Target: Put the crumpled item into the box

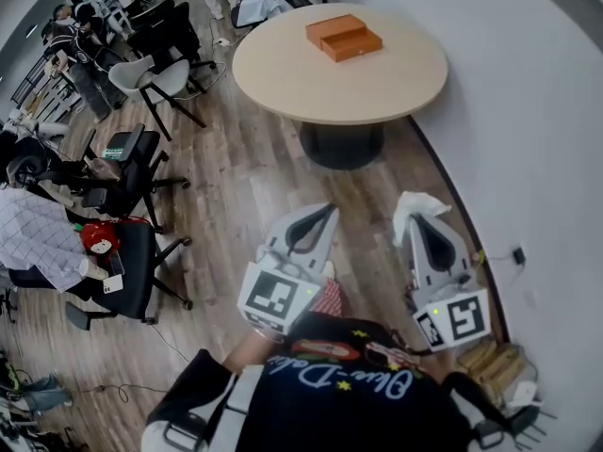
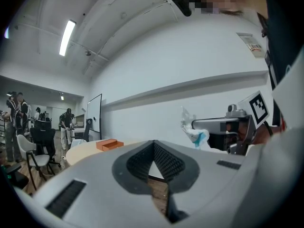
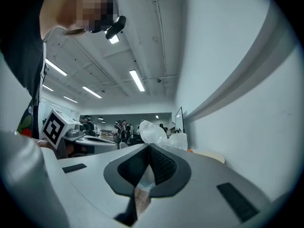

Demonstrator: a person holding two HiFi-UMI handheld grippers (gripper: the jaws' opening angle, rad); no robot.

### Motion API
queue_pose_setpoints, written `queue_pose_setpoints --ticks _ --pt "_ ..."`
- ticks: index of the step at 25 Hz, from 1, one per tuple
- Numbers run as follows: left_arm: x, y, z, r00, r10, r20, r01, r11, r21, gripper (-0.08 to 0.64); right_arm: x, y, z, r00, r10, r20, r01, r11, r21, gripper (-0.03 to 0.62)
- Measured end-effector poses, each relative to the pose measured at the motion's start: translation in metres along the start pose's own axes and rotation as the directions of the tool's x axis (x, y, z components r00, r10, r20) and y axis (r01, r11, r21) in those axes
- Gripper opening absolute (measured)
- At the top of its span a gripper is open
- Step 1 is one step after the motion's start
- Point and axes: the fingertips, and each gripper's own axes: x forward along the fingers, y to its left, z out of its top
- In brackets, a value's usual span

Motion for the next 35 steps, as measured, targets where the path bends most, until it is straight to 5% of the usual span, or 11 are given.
queue_pose_setpoints --ticks 22,35 --pt "0.098 0.114 0.017 0.999 0.019 0.038 -0.018 0.999 -0.028 -0.008 0.139 -0.057 0.020 1.000 0.016 -0.011 -0.016 0.999 -0.045 -0.002" --pt "0.150 0.163 0.013 0.998 -0.045 0.031 0.046 0.999 -0.018 -0.008 0.200 -0.085 0.013 0.999 -0.034 -0.024 0.032 0.998 -0.055 -0.002"
